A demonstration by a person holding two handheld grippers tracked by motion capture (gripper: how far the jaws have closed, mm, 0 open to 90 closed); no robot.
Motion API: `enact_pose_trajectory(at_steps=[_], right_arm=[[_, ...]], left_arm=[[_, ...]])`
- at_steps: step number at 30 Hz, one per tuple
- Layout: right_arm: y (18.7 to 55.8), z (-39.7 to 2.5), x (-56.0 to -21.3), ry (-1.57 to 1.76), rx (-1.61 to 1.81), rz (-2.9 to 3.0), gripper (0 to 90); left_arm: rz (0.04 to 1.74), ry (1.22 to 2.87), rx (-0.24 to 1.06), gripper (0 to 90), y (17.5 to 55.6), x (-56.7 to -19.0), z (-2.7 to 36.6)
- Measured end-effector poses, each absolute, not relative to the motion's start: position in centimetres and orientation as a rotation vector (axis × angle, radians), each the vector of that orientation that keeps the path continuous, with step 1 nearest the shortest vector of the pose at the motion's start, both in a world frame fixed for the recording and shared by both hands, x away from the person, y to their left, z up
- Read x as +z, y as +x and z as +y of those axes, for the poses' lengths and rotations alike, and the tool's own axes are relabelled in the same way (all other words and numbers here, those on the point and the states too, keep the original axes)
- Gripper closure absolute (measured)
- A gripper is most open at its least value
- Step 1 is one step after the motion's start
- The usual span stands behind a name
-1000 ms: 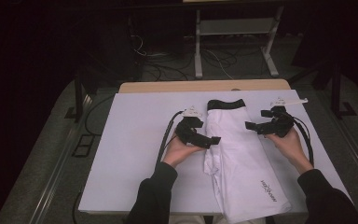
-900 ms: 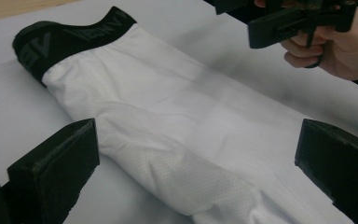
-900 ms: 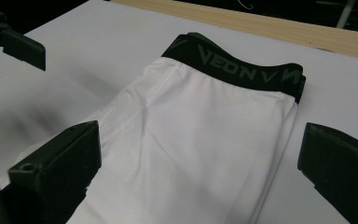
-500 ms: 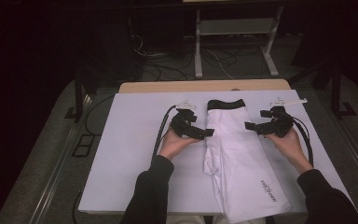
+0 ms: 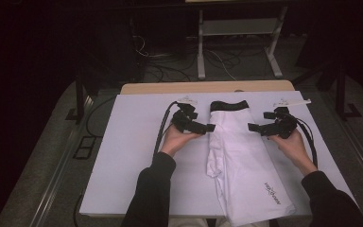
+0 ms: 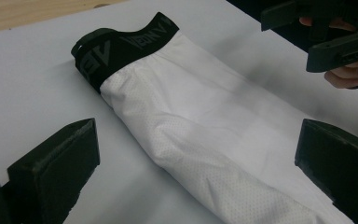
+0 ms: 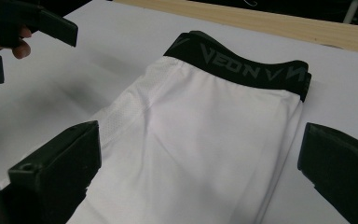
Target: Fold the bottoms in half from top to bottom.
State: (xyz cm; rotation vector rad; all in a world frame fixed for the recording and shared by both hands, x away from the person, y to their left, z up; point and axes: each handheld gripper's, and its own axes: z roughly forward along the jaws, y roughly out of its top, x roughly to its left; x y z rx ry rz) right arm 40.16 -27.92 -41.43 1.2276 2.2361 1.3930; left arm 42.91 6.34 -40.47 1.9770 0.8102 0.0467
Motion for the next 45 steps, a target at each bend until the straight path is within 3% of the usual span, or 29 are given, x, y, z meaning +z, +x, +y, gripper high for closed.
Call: enact_pose_trajectory(at_steps=[45], right_arm=[[46.0,-27.7,-41.0,1.357,1.278,2.357,0.0]], left_arm=[[0.907,2.016,-0.014,0.0,47.7,-41.5,5.3]])
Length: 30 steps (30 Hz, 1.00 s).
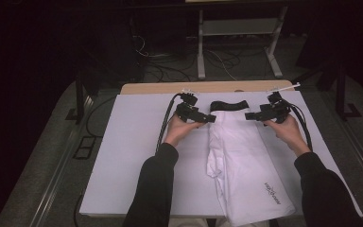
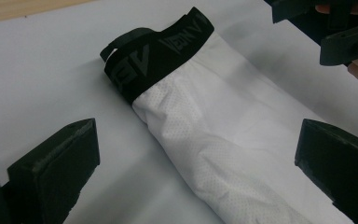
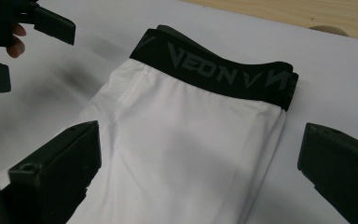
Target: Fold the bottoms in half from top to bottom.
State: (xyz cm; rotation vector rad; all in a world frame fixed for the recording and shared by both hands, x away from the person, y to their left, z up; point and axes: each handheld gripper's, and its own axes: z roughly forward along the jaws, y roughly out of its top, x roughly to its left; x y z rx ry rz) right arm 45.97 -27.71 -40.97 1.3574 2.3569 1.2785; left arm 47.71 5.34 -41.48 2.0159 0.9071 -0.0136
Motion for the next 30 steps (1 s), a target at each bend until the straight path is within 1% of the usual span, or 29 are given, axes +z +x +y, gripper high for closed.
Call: enact_pose_trajectory(at_steps=[7,16,20,22,27,30], right_arm=[[47.0,-27.7,-41.0,1.387,1.265,2.353,0.0],[48.0,-28.0,-41.9,1.454,1.246,2.361,0.0],[48.3,-28.2,-42.5,1.484,1.237,2.368,3.8],[48.4,-28.4,-42.7,1.504,1.224,2.372,6.4],[48.6,-28.7,-43.1,1.532,1.218,2.392,12.7],[48.6,-28.8,-43.2,1.553,1.214,2.394,14.1]], left_arm=[[0.928,2.016,-0.025,0.0,48.6,-42.0,5.2],[0.960,2.002,-0.057,0.0,49.1,-43.1,4.9],[0.976,1.997,-0.072,0.0,49.3,-43.5,4.7],[0.983,1.982,-0.085,1.9,49.4,-43.7,4.7],[1.004,1.981,-0.085,3.4,49.5,-44.0,4.7],[1.020,1.977,-0.086,4.9,49.6,-44.2,4.7]])
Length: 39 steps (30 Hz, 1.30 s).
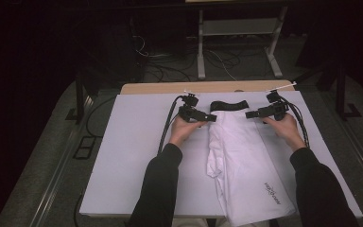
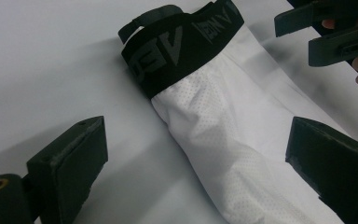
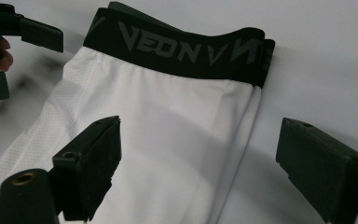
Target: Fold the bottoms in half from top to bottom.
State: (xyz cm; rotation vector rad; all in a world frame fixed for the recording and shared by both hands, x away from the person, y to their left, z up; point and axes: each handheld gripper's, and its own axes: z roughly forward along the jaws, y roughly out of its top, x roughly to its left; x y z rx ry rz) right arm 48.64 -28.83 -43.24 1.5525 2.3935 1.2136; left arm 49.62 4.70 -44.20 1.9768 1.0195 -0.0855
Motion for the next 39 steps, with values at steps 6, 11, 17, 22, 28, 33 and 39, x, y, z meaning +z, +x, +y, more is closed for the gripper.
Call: enact_pose_trajectory(at_steps=[6,11,17,22,28,33,39], right_arm=[[48.7,-29.0,-43.6,1.567,1.201,2.423,18.7],[48.8,-29.1,-43.9,1.579,1.210,2.437,23.1],[49.1,-29.3,-44.3,1.601,1.227,2.433,28.8],[49.2,-29.7,-44.8,1.633,1.248,2.419,34.7],[49.3,-29.6,-45.1,1.649,1.239,2.419,42.2],[49.5,-29.6,-45.4,1.669,1.267,2.398,47.9],[49.3,-29.0,-45.5,1.651,1.214,2.378,63.1]], left_arm=[[1.019,1.967,-0.114,5.4,49.6,-44.5,4.2],[1.016,1.958,-0.148,8.7,49.6,-45.0,3.8],[1.018,1.959,-0.158,14.1,49.7,-45.4,3.3],[1.027,1.944,-0.174,15.8,49.8,-45.7,3.1],[1.029,1.922,-0.190,23.3,49.9,-46.0,2.9],[1.039,1.913,-0.198,29.2,50.0,-46.1,2.9],[1.067,1.906,-0.198,42.8,50.1,-46.2,3.0]])
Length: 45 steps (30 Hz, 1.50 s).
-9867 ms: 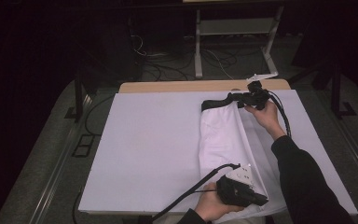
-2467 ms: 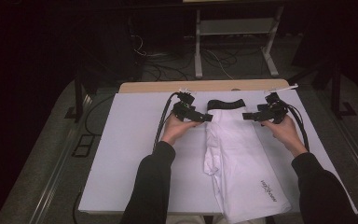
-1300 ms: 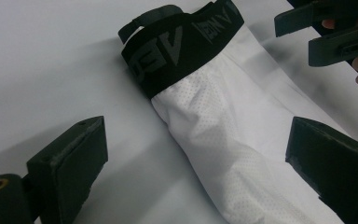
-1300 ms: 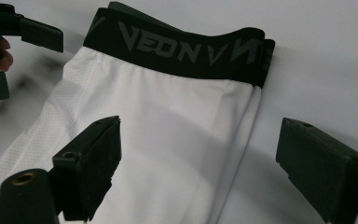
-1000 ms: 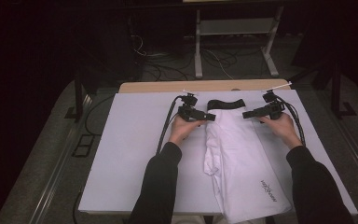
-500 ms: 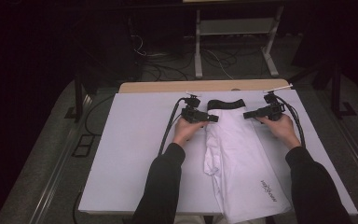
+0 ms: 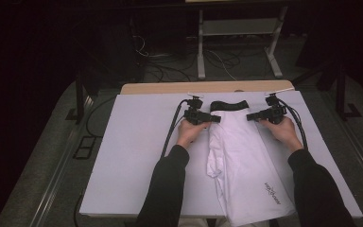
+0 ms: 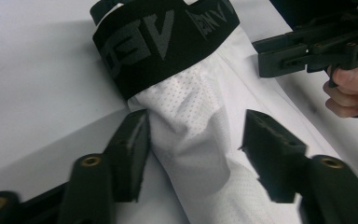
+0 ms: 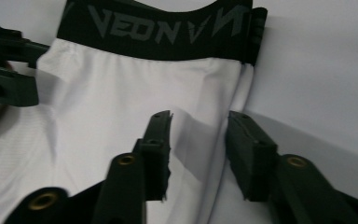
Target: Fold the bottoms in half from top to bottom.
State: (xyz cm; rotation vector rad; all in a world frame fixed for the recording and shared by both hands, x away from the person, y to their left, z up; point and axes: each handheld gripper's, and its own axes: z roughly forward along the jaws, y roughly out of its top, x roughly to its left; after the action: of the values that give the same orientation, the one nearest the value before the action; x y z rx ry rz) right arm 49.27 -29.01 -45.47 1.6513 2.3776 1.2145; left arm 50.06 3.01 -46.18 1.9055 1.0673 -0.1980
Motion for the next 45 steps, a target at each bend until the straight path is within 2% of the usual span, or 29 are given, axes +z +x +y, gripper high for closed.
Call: enact_pose_trajectory(at_steps=[7,12,16,24,45], right_arm=[[48.9,-28.4,-45.4,1.633,1.117,2.345,86.2],[48.6,-28.3,-45.3,1.639,1.108,2.321,88.2],[48.3,-28.6,-44.9,1.638,1.188,2.296,88.3],[47.6,-29.5,-44.1,1.625,1.298,2.269,88.3],[46.4,-29.7,-42.5,1.554,1.317,2.281,88.3]], left_arm=[[1.107,1.920,-0.170,62.9,50.0,-46.2,2.6],[1.129,1.927,-0.156,78.2,49.9,-46.1,2.6],[1.135,1.912,-0.151,86.3,49.9,-45.9,2.8],[1.113,1.896,-0.147,87.1,49.5,-44.9,2.8],[1.078,1.892,-0.129,87.1,48.3,-43.0,3.0]])
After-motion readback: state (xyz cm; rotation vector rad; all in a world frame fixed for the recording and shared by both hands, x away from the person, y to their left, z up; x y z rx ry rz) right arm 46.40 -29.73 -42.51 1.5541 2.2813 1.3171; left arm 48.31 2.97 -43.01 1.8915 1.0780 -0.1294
